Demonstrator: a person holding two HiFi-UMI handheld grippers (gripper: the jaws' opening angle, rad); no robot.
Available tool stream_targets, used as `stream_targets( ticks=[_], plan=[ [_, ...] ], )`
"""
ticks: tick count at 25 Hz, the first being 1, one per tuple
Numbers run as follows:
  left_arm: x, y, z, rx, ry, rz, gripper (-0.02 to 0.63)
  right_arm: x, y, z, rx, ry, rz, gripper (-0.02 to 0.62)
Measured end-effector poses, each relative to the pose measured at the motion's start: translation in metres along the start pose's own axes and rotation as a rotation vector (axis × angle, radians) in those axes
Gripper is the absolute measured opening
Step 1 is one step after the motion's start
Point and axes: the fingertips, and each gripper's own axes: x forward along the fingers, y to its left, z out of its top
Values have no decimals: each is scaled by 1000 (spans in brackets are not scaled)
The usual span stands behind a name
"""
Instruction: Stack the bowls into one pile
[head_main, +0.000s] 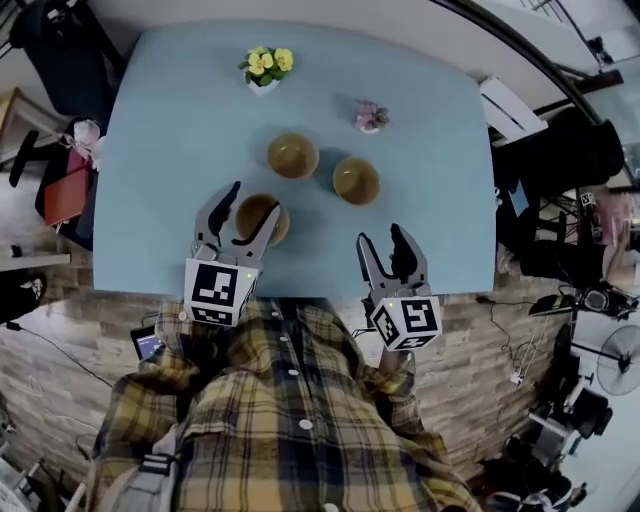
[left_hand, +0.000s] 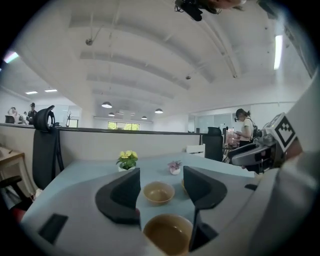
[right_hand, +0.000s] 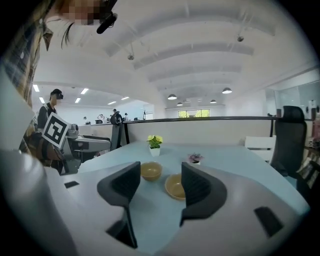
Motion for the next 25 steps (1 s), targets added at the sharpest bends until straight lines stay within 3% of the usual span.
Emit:
stream_targets(
  ticks=[7, 12, 25],
  plan=[
    [-14, 13, -1, -35, 3, 175, 262, 29, -8, 10, -47, 10, 163, 239],
    [-18, 17, -6, -50, 17, 251, 259, 46, -10, 23, -79, -9, 239, 239],
    [6, 19, -19, -49, 80, 272, 241, 72, -7, 10, -61, 37, 336, 239]
  ],
)
